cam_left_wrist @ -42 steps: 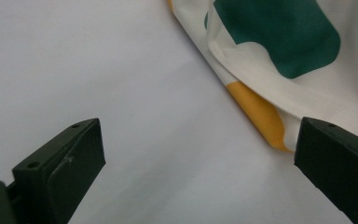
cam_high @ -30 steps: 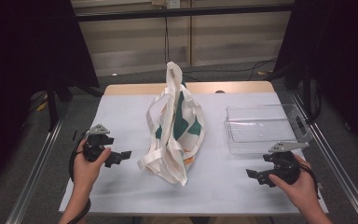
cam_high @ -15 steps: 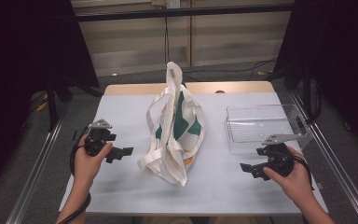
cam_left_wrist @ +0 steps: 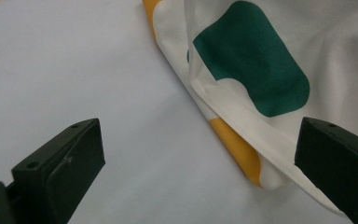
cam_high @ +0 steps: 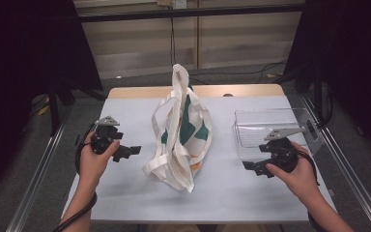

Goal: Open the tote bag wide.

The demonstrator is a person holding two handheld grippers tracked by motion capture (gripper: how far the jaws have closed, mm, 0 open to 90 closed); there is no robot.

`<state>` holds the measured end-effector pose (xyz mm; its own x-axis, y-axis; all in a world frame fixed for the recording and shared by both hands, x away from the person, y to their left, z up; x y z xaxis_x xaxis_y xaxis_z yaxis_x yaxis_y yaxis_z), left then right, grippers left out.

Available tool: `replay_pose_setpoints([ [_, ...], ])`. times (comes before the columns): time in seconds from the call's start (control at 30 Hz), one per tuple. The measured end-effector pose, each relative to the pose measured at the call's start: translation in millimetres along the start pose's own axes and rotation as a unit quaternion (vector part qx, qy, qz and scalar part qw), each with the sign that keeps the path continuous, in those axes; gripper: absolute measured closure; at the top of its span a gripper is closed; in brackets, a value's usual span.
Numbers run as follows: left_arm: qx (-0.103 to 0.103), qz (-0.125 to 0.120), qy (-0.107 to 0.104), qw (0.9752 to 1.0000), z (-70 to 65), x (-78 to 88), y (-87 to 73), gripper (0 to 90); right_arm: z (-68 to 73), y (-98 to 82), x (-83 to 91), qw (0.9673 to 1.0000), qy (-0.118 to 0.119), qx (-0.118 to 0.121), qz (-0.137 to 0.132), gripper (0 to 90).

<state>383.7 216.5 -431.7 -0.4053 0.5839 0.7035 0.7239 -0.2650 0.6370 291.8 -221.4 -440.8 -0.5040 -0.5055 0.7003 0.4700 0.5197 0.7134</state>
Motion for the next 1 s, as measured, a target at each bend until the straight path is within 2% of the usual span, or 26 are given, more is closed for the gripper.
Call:
replay_pose_setpoints([
  [0.3, -0.004, 0.007, 0.001, 1.0, -3.8, -0.2, 11.7, 1.1, -3.2, 17.7, -4.9, 1.0, 0.002, 0.009, 0.0, 10.1],
  [0.37, -0.002, 0.001, -0.005, 1.0, -5.2, -1.6, 14.1, 1.1, -4.6, 21.2, -7.0, 0.9999, 0.0, 0.01, 0.002, 10.2],
  [0.43, -0.009, 0.006, -0.002, 0.9999, -4.7, -1.0, 15.9, 1.1, -6.3, 24.6, -9.1, 0.9999, 0.002, 0.01, 0.0, 10.2],
  [0.47, -0.004, 0.003, -0.001, 1.0, -5.6, -1.9, 16.2, 1.1, -7.3, 26.0, -10.3, 0.9999, 0.003, 0.01, -0.001, 10.2],
  [0.63, -0.005, 0.004, -0.005, 1.0, -4.2, -4.3, 18.6, 1.1, -11.0, 31.5, -14.7, 1.0, -0.001, 0.007, 0.0, 10.2],
  [0.77, -0.005, 0.003, 0.001, 1.0, -4.4, -6.2, 20.7, 1.1, -14.3, 37.4, -16.8, 1.0, -0.003, 0.008, -0.003, 10.3],
  [0.8, -0.008, 0.006, -0.006, 0.9999, -5.2, -7.0, 21.9, 1.1, -16.4, 40.9, -18.2, 0.9999, -0.001, 0.01, -0.009, 10.3],
  [0.93, -0.005, 0.008, -0.007, 0.9999, -6.9, -8.2, 23.7, 1.1, -18.1, 46.2, -20.2, 0.9999, -0.002, 0.004, -0.013, 10.4],
  [0.97, -0.012, 0.006, 0.0, 0.9999, -6.1, -8.4, 24.8, 1.1, -18.6, 48.3, -21.1, 0.9999, -0.003, 0.005, -0.012, 10.4],
  [1.0, -0.005, 0.006, -0.005, 1.0, -7.5, -9.3, 24.8, 1.1, -19.2, 50.3, -22.3, 0.9998, -0.005, 0.008, -0.015, 10.4],
])
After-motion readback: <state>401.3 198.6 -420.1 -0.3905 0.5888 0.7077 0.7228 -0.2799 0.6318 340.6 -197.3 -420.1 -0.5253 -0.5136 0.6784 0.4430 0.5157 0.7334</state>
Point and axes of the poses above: each handheld gripper's, and its own axes: x roughly backward along the jaws, y roughly out of its top, z roughly to its left, the point moved 5 cm from there along -x, roughly forward along the jaws, and after that the axes turned 14 degrees about x, right-handed, at the moved point
